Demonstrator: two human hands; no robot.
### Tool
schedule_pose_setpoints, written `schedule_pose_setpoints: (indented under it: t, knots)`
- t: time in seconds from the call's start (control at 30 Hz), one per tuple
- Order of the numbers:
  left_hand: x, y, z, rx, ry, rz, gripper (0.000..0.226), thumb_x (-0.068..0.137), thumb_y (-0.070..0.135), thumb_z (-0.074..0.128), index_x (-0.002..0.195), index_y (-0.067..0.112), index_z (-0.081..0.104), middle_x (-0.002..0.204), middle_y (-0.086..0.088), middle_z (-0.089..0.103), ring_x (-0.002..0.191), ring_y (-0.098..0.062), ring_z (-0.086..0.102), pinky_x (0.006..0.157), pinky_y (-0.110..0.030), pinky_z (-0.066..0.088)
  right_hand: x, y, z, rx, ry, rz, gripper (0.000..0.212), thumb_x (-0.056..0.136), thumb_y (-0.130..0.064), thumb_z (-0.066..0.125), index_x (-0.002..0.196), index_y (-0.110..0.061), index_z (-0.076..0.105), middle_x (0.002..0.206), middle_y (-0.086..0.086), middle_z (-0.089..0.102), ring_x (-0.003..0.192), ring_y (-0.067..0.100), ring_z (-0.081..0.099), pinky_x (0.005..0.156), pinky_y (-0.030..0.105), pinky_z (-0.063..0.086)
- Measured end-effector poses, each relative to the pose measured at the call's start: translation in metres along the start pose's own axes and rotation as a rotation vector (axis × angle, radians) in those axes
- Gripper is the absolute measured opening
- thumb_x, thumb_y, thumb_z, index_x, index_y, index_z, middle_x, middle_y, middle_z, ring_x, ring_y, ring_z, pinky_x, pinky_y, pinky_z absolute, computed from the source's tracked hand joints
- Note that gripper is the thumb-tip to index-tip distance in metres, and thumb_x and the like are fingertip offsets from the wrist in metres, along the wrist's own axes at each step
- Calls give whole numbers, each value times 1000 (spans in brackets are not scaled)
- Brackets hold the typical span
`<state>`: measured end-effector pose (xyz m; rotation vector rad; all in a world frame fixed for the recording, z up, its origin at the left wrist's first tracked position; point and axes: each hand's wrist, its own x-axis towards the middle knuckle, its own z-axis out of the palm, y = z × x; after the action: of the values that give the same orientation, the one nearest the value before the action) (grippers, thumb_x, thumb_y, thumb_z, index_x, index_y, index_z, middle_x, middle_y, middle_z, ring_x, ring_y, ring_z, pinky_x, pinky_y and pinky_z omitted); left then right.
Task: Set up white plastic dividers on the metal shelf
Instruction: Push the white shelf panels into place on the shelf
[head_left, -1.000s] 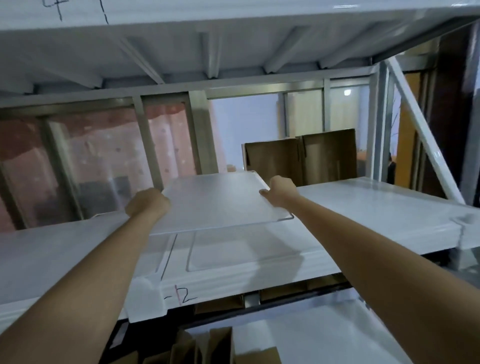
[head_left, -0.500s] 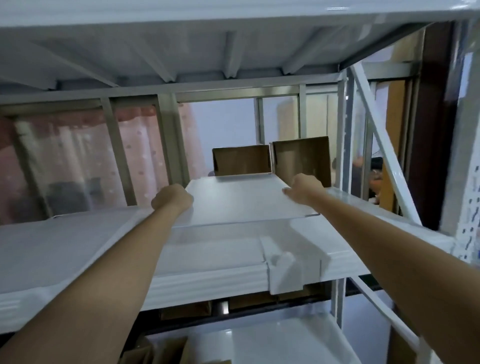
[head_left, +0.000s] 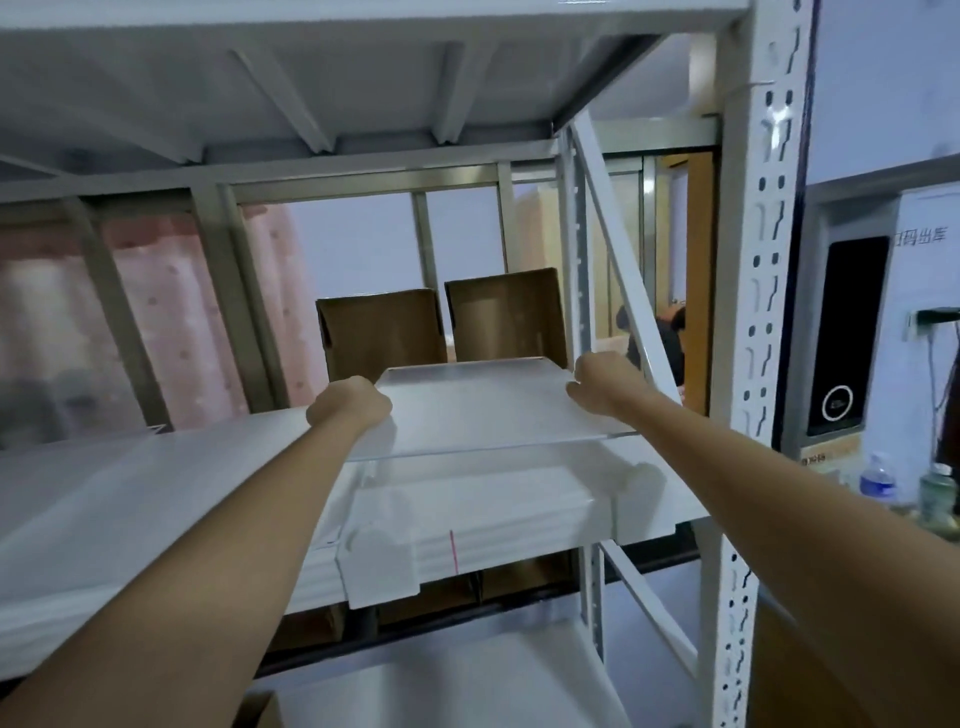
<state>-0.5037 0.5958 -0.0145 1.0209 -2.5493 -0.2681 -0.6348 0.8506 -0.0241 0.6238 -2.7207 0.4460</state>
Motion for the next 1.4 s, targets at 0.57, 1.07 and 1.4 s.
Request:
schedule_pose_setpoints:
  t: [0.57,1.07,1.4]
  knots:
    - [-21,18,24,96,-57,-6,36,85,13,45,117,9,61,117,-10,62,108,-29,60,76,-29,45,-3,22,18,129,-127,-16,21,93,-16,58,110,-6,62,83,6,57,75,20,58,50,18,38]
    - [-26,47,37,301,-108,166,30,88,10,44,110,9,64,118,-9,64,101,-25,60,63,-22,39,-15,20,26,-40,-55,-72,22,93,-8,49,109,-4,64,91,11,63,83,26,64,73,31,54]
    - [-26,54,32,341,-180,216,34,89,14,41,114,8,63,129,-10,59,118,-29,56,84,-30,46,-13,13,20,-185,-40,-134,25,92,-9,54,115,-4,63,101,13,66,91,27,66,85,35,57]
